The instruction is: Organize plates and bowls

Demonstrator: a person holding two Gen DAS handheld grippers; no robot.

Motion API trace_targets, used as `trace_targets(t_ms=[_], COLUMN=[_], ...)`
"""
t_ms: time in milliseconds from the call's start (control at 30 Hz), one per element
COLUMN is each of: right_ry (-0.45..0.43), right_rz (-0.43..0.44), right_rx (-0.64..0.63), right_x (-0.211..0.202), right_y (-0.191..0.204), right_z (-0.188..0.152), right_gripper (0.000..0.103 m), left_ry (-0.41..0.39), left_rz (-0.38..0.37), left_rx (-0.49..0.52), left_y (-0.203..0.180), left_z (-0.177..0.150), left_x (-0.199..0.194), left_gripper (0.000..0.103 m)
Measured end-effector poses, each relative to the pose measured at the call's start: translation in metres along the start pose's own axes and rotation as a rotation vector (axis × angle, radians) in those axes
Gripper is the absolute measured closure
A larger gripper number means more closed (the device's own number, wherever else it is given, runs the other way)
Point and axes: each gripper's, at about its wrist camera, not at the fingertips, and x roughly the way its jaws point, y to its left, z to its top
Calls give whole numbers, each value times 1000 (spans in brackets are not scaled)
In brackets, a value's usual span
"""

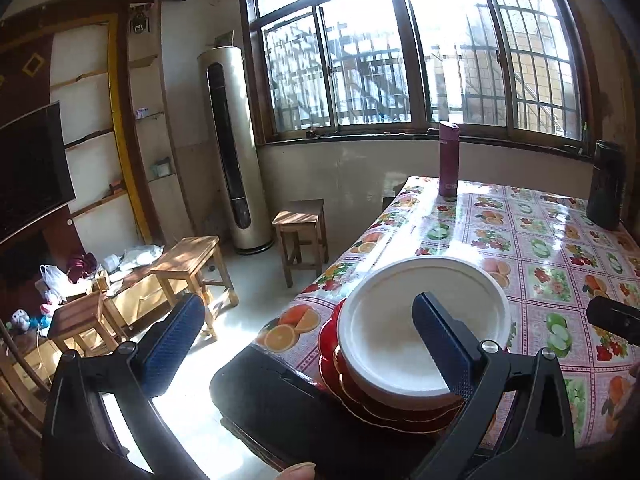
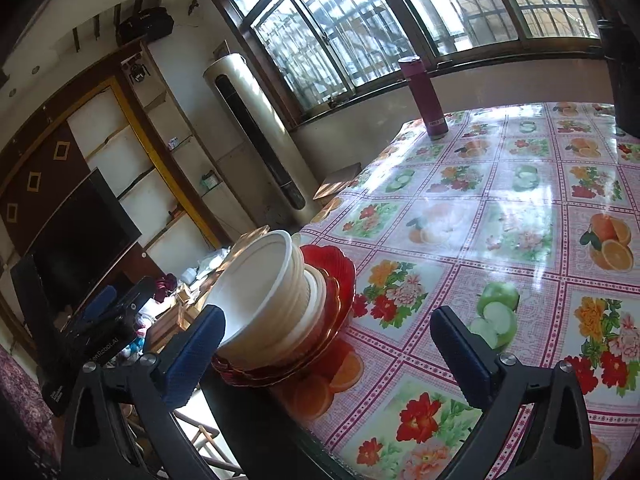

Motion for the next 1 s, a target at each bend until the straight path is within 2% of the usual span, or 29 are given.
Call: trace_targets(t_ms=[133,267,767,1000], right_ry=[-47,-69,-15,-15], right_rz=[-12,-41,-1,19], right_rx=[-6,-43,-122,-140], right_x=[-8,-10,6,12], right_y=[-2,5,45,59], right_z=[-2,-9,-21,-22], right_gripper=[0,0,0,0], left_ry=[71,75,109,146], left_rz=[-37,-29,-23,-48], left_rx=[-11,-7,-17,-31], left_y=[-7,-11,-8,-6], left_z=[-2,-2,-7,-11], left_x=[4,-1,-2,3], left_gripper=[0,0,0,0])
